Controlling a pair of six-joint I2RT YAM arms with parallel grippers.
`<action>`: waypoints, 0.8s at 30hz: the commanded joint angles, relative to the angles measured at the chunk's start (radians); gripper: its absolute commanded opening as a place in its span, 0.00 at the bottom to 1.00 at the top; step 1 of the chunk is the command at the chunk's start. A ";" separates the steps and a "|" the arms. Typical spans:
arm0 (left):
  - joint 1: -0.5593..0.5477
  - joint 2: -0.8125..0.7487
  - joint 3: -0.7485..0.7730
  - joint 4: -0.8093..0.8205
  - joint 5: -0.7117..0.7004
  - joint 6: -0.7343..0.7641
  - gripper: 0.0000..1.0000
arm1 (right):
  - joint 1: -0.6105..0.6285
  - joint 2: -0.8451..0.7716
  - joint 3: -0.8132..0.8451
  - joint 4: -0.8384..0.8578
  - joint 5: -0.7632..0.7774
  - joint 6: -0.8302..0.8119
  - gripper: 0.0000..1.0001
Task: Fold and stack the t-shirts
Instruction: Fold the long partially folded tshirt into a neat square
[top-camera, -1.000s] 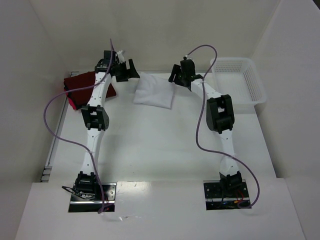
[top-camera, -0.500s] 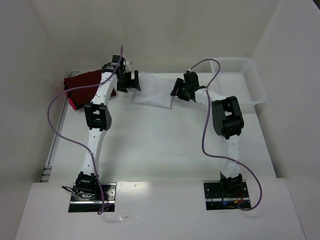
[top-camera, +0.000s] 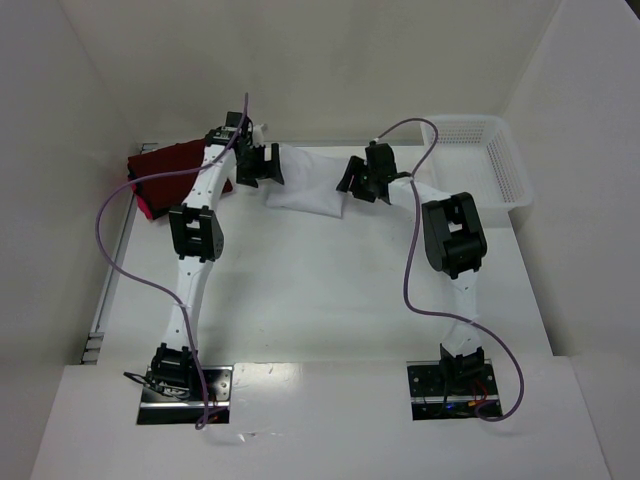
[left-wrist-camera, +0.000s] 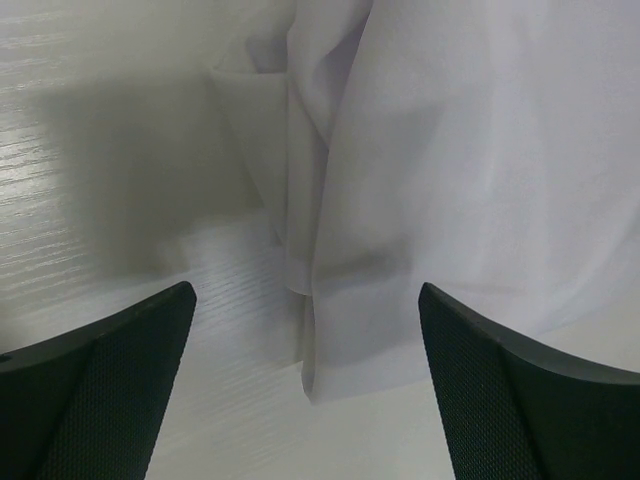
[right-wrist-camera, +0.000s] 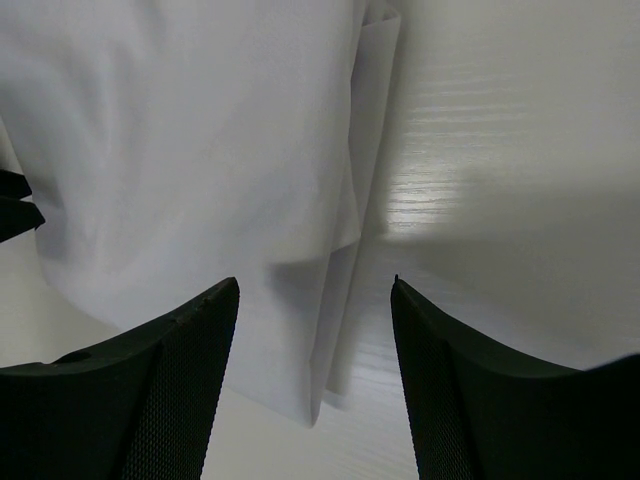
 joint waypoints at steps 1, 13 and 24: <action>0.005 -0.019 0.026 -0.001 -0.022 0.013 1.00 | 0.008 0.004 0.054 0.006 -0.014 -0.010 0.68; 0.014 -0.537 -0.515 0.090 -0.084 0.085 1.00 | 0.008 -0.176 -0.036 -0.032 0.074 -0.109 0.77; 0.042 -1.101 -1.395 0.836 -0.031 -0.022 1.00 | 0.008 -0.405 -0.236 0.016 0.074 -0.109 0.94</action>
